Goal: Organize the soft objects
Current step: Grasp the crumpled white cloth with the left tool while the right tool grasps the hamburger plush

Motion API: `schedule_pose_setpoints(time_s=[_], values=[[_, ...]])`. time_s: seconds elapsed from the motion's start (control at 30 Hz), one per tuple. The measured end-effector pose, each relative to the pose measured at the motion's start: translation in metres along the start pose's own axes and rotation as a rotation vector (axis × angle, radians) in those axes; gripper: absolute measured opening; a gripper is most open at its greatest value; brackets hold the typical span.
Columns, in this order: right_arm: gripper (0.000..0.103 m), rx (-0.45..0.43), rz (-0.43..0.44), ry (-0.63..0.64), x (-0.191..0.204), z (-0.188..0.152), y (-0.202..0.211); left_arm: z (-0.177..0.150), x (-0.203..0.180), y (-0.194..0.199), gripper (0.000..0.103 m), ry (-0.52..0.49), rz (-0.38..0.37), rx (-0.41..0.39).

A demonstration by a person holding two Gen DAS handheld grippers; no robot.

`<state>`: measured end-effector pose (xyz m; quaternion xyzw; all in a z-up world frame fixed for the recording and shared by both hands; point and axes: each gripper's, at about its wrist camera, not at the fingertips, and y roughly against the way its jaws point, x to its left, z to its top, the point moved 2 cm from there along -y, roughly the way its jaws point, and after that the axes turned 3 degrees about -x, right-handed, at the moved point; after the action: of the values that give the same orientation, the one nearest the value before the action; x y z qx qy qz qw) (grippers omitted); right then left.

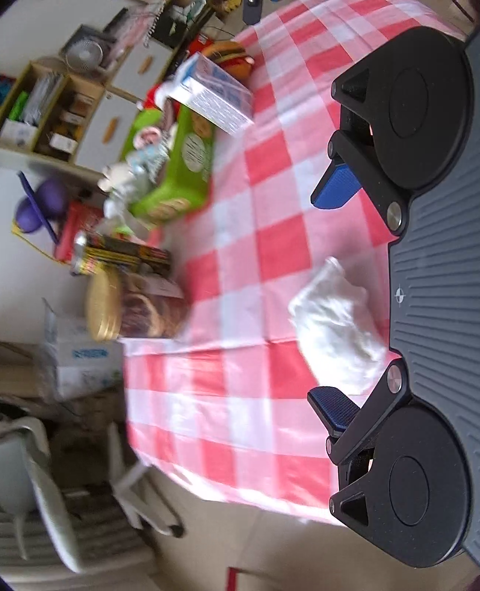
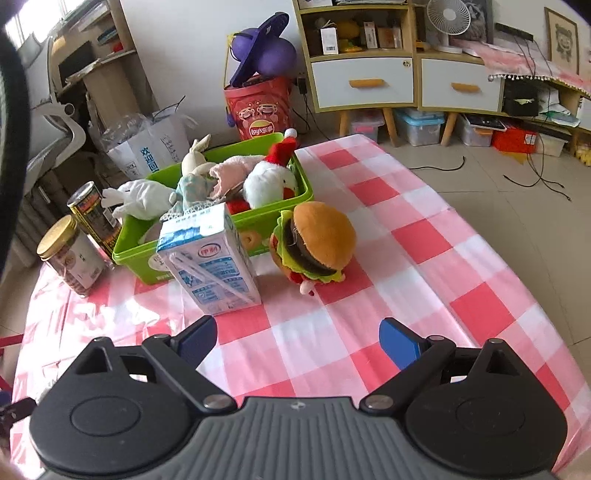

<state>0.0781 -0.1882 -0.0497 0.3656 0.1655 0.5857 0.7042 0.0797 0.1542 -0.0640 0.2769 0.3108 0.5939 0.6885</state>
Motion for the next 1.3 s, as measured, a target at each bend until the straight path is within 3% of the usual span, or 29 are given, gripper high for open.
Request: schedule_pose_setpoints(time_s=[0.13, 0.3, 0.37, 0.77, 0.93, 1.07, 1.3], values=[[0.08, 0.011, -0.007, -0.009, 0.003, -0.003, -0.005, -0.009, 0.007, -0.015, 0.093, 0.043, 0.028, 0.063], [0.08, 0.011, -0.034, 0.017, 0.001, -0.004, -0.021, -0.012, 0.006, -0.026, 0.069, 0.07, 0.087, 0.055], [0.08, 0.0, -0.027, 0.011, -0.004, -0.004, -0.025, -0.01, 0.003, -0.026, 0.053, 0.074, 0.082, 0.028], [0.08, -0.094, 0.027, 0.023, -0.035, 0.001, -0.051, 0.002, -0.044, -0.037, 0.041, 0.021, -0.001, -0.058], [0.08, -0.12, 0.035, 0.138, -0.029, 0.0, -0.064, 0.007, -0.066, -0.048, 0.041, -0.014, -0.009, -0.08], [0.08, -0.167, -0.011, 0.255, -0.021, 0.002, -0.076, 0.011, -0.082, -0.056, 0.04, -0.037, -0.013, -0.089], [0.079, -0.195, -0.048, 0.344, -0.013, 0.01, -0.095, 0.02, -0.1, -0.068, 0.037, -0.03, -0.021, -0.096]])
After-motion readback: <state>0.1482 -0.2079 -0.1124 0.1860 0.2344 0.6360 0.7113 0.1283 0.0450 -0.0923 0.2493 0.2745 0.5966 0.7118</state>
